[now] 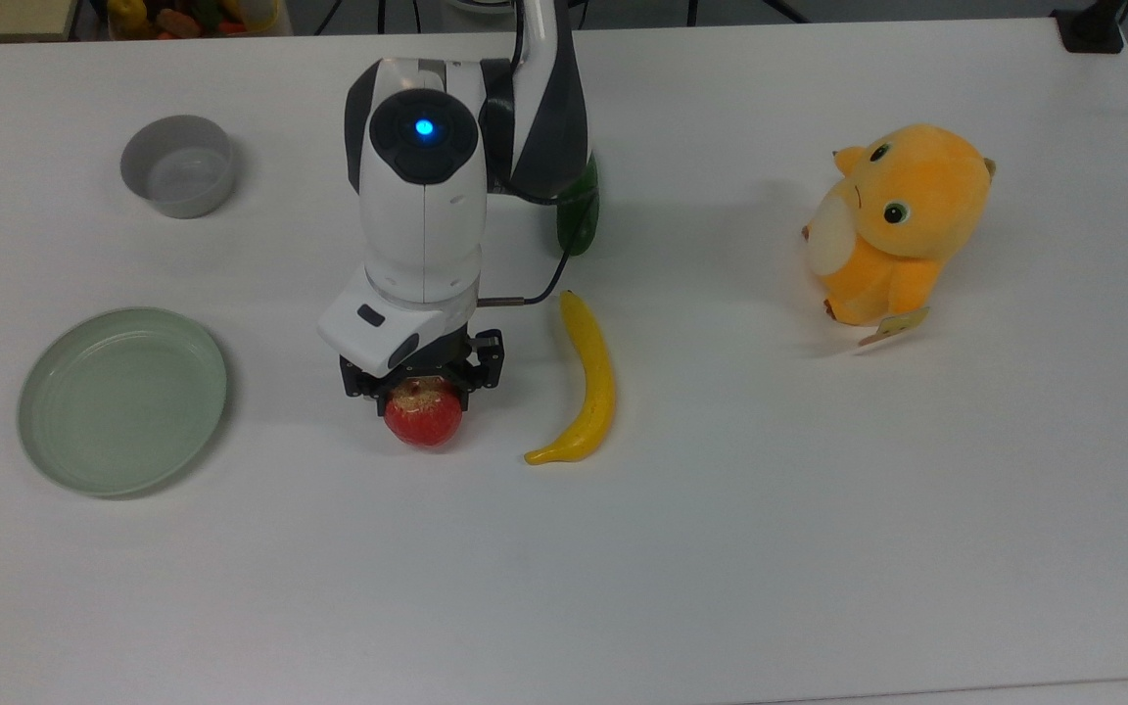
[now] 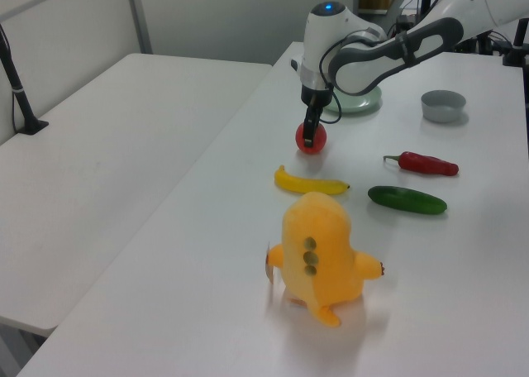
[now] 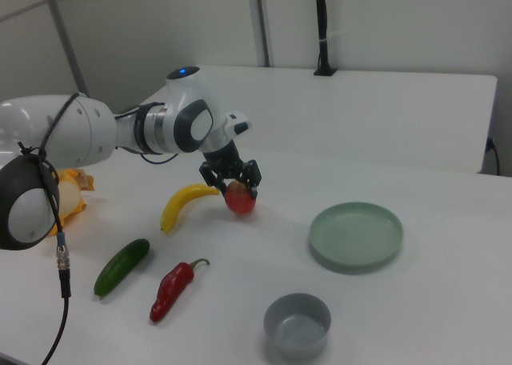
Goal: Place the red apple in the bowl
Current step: 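Close the gripper around the red apple, then lift the red apple and carry it over the grey bowl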
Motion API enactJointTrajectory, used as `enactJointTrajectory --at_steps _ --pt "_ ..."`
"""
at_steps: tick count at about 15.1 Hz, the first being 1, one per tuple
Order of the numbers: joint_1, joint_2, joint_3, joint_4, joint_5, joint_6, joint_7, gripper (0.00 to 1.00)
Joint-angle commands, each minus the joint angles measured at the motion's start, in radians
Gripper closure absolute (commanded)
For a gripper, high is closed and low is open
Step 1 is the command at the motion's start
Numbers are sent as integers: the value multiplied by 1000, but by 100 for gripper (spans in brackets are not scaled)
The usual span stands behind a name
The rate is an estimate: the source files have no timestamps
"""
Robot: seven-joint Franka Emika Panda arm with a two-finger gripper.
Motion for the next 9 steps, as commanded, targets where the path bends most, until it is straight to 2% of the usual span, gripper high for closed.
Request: enactJointTrajectory --at_steps 1,6,7,9 --pt "-4 -166 5 -111 -7 -58 -5 73" --pt "-41 -411 -6 -252 8 -195 -16 72" --pt "-42 -495 -14 -326 8 -203 -51 72" --pt "-65 -592 -29 -416 8 -203 -93 72"
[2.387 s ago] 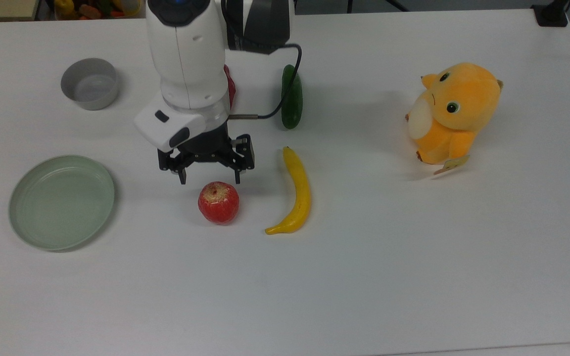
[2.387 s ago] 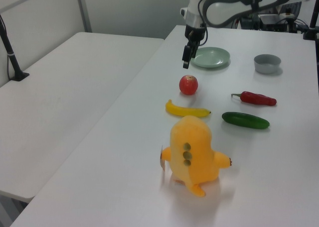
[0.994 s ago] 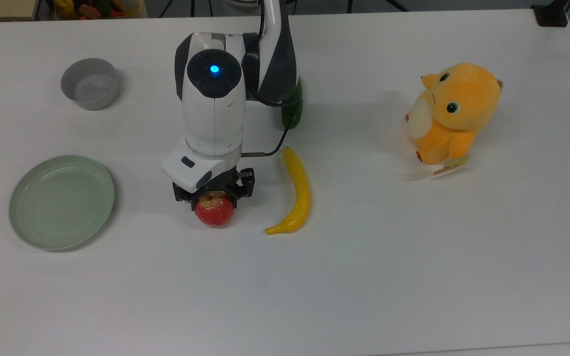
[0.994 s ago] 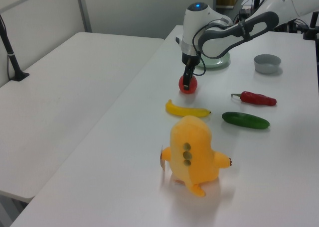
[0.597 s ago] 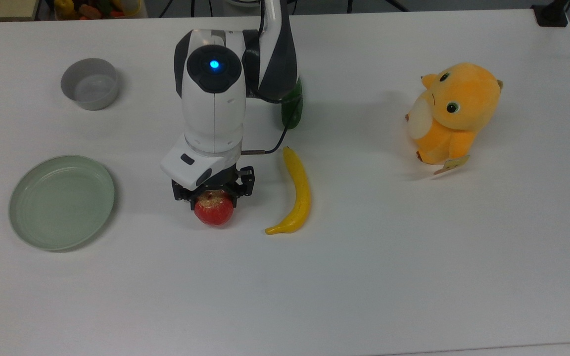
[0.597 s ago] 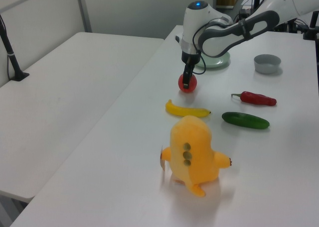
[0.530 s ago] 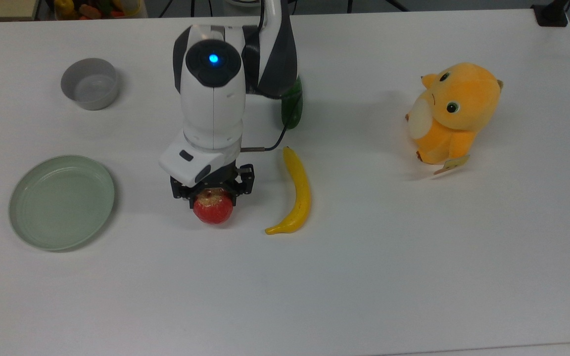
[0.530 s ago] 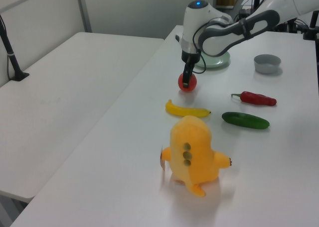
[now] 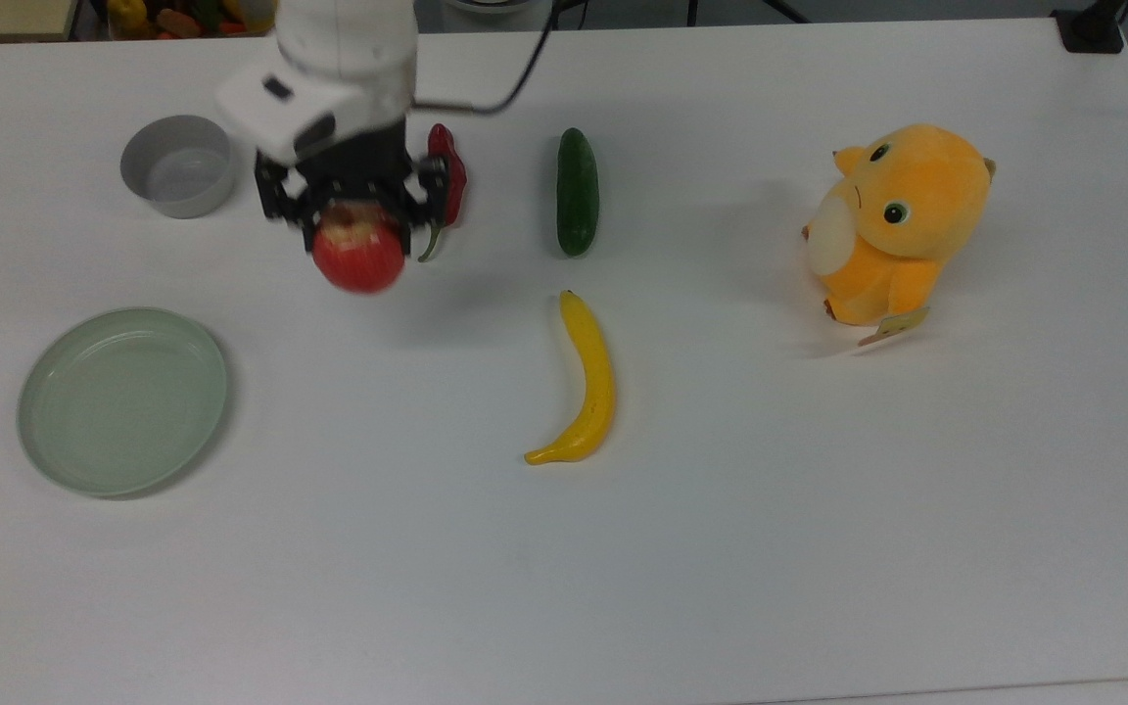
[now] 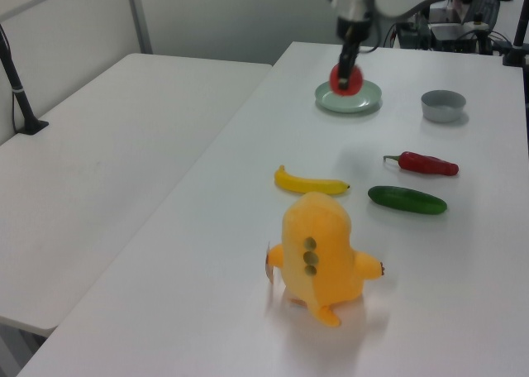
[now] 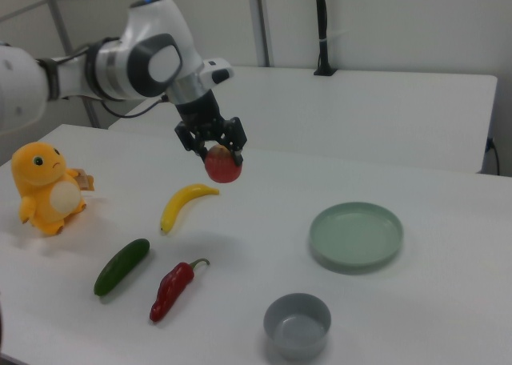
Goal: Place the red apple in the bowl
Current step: 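Lift the red apple and carry it over the grey bowl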
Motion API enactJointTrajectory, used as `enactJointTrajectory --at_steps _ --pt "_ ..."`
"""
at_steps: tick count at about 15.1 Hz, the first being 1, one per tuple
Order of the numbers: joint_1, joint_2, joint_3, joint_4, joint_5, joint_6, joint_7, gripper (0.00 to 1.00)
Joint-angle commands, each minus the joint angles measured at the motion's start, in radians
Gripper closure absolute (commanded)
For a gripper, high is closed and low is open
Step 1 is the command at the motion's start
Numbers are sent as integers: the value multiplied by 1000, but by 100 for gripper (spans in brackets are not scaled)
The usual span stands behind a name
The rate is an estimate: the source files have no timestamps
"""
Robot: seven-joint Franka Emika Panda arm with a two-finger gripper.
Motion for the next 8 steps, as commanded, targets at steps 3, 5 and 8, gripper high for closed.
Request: enactJointTrajectory --at_steps 3,5,8 --pt "-52 -258 -60 -275 8 -22 -151 71" --pt "-83 -257 -130 -294 9 -27 -214 70" --pt "-100 -257 -213 -324 9 -21 -320 69"
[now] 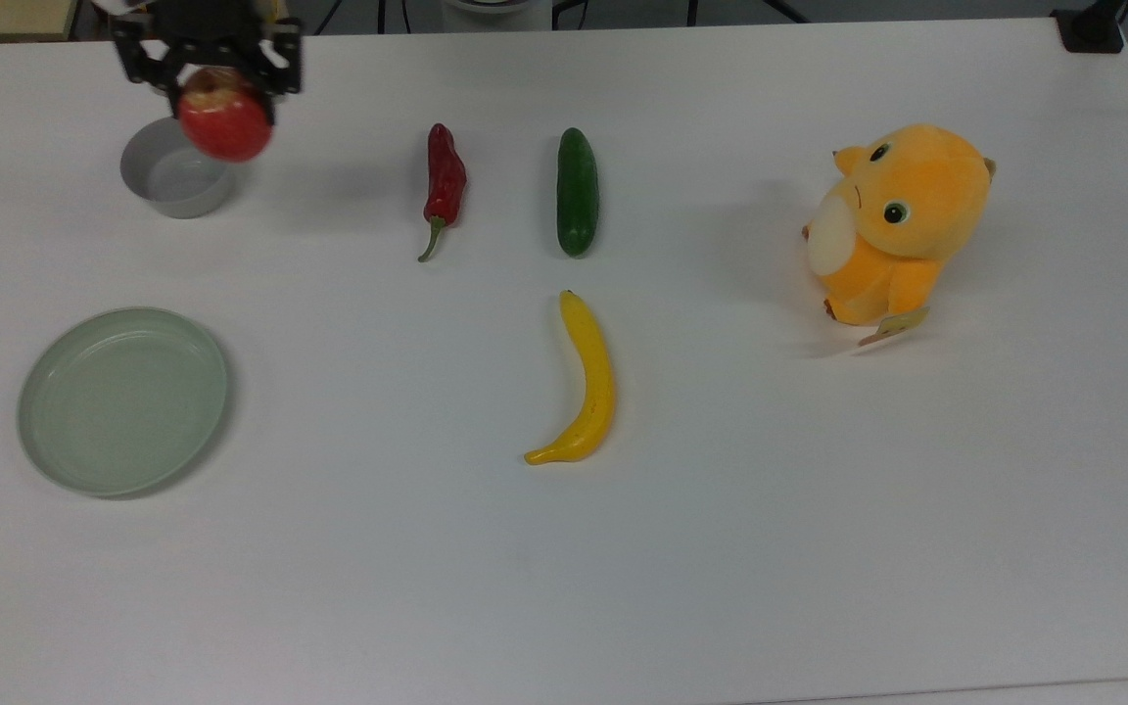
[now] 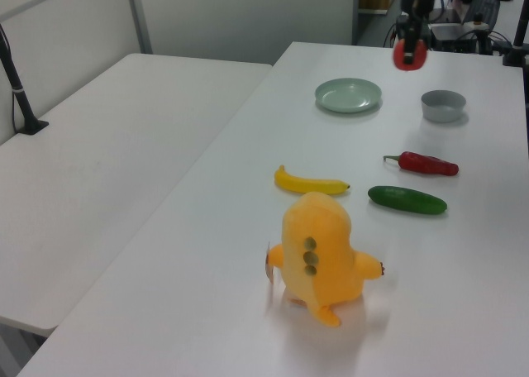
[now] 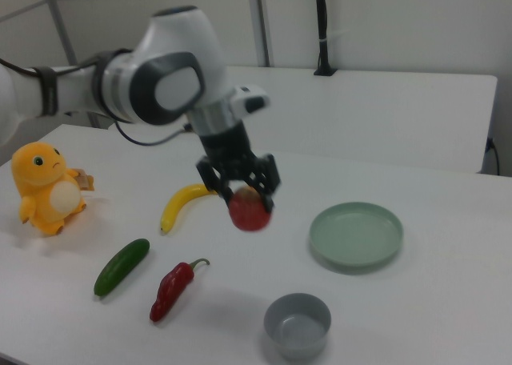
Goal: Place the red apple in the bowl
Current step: 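Lift the red apple and carry it over the grey bowl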
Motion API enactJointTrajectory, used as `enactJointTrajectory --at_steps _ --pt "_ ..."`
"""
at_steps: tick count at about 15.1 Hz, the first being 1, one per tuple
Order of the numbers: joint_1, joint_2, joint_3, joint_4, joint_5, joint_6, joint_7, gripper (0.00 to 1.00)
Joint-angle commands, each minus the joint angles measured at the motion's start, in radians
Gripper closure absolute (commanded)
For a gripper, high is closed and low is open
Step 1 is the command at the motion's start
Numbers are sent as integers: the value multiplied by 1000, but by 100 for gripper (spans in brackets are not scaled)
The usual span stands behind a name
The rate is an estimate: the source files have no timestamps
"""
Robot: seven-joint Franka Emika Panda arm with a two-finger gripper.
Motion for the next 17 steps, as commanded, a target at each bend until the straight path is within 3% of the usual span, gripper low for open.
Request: enactJointTrajectory --at_steps 1,7,12,17 --pt "-6 -20 -80 -66 9 8 -125 69" --pt "-35 -14 -151 -247 7 219 -188 67" --pt "-44 8 -197 -326 4 369 -246 67" --pt "-61 83 -197 -337 6 477 -248 64"
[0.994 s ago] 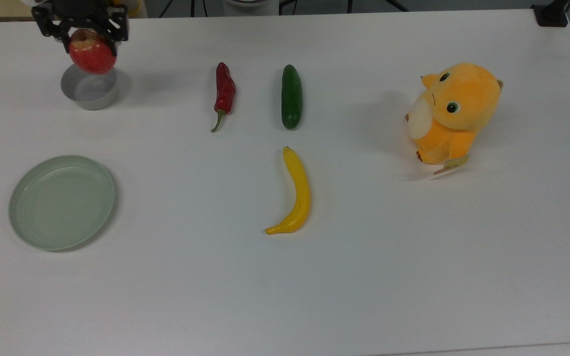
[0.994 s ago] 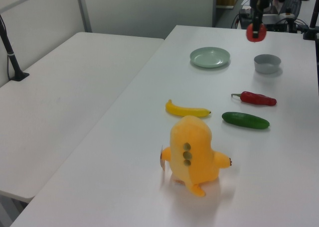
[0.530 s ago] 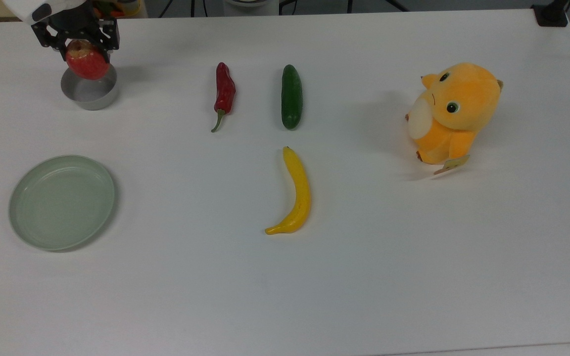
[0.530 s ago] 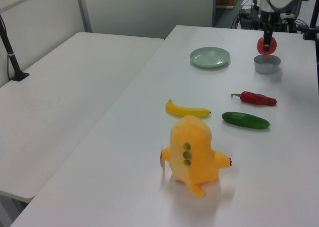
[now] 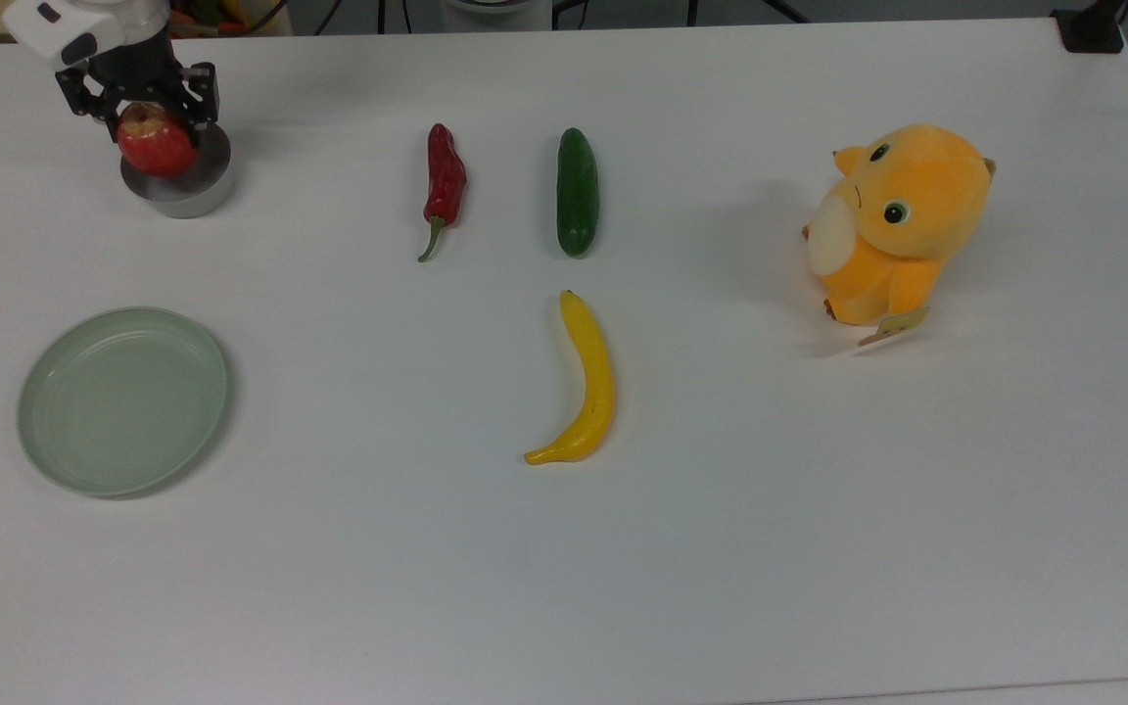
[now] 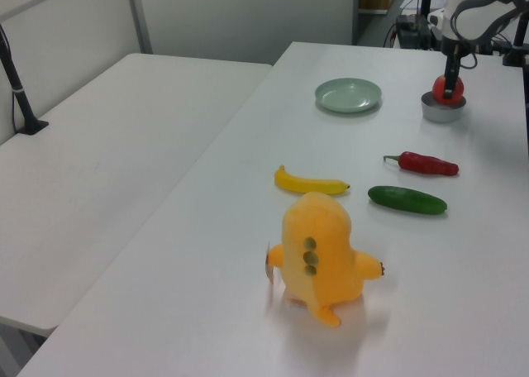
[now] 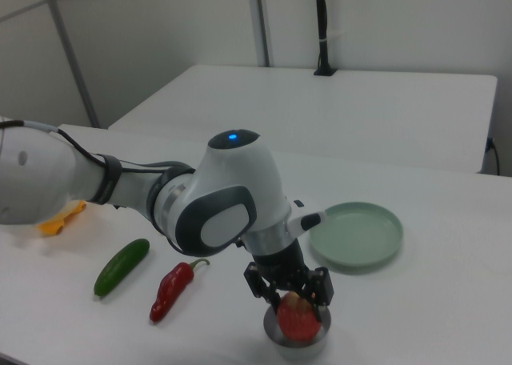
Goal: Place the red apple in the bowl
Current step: 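Lower the apple into the grey bowl and open the gripper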
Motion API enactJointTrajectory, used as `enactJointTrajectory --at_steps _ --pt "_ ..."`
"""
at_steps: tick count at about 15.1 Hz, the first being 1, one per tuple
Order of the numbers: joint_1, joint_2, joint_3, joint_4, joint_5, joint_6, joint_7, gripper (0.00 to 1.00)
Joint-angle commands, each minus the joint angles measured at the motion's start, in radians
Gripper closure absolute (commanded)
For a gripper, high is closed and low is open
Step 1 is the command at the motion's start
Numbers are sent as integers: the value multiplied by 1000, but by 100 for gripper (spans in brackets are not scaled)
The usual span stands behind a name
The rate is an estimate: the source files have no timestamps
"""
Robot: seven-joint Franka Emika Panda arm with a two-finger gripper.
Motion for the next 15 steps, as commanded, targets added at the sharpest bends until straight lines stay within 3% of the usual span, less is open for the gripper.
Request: enactJointTrajectory --at_steps 1,4,5,6,7,9,12,15 --pt "-1 38 -3 -22 5 75 -23 62" --pt "0 56 -3 -20 5 83 -23 62" --pt "0 56 -3 -20 5 82 -21 57" --pt "-1 56 -3 -20 5 78 -19 45" --pt "-1 55 -3 -19 5 74 -10 22" --pt "0 53 -2 -19 7 71 -6 2" --pt "8 41 0 -11 8 42 48 0" --pt "11 -20 55 51 7 -81 76 0"
